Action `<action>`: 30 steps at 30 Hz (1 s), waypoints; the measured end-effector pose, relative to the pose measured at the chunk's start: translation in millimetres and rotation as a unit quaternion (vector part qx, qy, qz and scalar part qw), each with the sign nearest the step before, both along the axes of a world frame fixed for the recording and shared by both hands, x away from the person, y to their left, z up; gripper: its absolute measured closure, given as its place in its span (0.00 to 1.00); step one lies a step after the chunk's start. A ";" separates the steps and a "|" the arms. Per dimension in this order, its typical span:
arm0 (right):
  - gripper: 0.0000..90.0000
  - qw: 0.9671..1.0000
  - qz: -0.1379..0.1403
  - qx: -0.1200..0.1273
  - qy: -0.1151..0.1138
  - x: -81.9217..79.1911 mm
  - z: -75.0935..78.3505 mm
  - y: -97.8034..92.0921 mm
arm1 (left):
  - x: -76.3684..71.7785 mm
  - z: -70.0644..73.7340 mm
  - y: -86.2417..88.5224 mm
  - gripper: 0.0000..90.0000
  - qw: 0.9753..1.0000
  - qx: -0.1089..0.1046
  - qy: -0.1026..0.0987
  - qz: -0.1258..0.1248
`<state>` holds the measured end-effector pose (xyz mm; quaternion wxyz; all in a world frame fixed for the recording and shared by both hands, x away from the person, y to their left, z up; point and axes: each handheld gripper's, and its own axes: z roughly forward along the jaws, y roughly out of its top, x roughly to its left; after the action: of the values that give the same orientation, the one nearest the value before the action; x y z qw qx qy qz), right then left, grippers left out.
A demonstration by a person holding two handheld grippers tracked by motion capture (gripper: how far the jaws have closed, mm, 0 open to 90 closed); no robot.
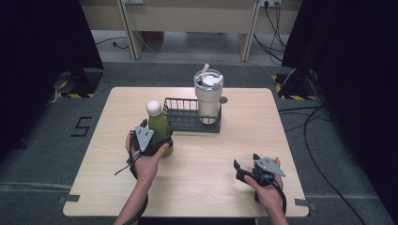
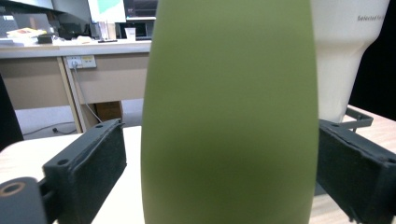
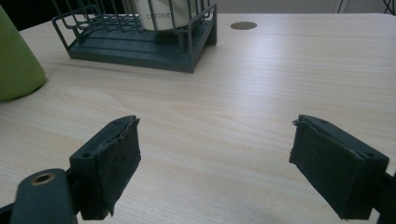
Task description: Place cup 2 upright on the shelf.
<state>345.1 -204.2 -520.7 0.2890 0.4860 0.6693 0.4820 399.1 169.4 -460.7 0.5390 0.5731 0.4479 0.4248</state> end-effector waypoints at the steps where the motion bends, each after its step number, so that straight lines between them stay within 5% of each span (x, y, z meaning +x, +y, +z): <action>1: 0.17 1.000 0.000 0.000 0.000 0.1 0.0 0.0 | 0.3 -1.3 -0.3 0.08 1.000 0.000 0.002 -0.001; 14: 0.17 1.000 0.000 0.001 0.000 0.2 0.0 -0.3 | 4.0 -4.3 0.0 0.23 1.000 -0.007 0.004 -0.012; 30: 0.17 1.000 -0.002 0.001 -0.001 0.3 0.0 -0.7 | 6.2 -7.4 0.9 0.24 0.999 -0.006 -0.018 -0.028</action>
<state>345.3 -204.9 -520.7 0.2903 0.4868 0.6679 0.4825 405.2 170.3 -468.2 0.5618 0.5744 0.4246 0.4173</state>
